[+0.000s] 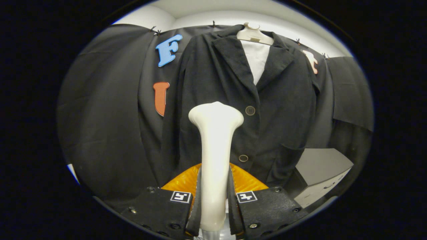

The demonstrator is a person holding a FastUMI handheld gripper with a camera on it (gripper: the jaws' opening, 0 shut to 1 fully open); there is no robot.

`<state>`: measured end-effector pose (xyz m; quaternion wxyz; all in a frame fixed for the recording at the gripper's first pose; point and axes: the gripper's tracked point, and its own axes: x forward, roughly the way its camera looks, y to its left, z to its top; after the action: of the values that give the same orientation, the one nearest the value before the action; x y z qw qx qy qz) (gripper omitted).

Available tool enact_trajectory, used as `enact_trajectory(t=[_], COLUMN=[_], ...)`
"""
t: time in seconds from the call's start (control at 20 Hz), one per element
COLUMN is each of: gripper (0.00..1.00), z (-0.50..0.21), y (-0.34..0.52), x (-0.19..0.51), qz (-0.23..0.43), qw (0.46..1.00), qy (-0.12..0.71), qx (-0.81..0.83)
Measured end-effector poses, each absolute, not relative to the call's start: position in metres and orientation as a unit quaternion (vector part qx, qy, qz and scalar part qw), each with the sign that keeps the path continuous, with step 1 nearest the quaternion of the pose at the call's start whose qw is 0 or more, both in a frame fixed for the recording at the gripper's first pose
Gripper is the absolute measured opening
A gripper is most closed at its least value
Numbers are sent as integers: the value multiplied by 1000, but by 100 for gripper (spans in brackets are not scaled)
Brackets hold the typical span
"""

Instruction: Iron the clothes twice with a garment steamer, once on the left side and once on the right side.

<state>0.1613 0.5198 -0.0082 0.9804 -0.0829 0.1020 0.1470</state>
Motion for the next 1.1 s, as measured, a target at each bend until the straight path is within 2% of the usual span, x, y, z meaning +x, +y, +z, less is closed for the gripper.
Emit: enact_trajectory(t=[1.1], gripper=[36], z=[-178], y=[487], x=[146], qz=[162], qw=[957], qy=[210], qx=[-117])
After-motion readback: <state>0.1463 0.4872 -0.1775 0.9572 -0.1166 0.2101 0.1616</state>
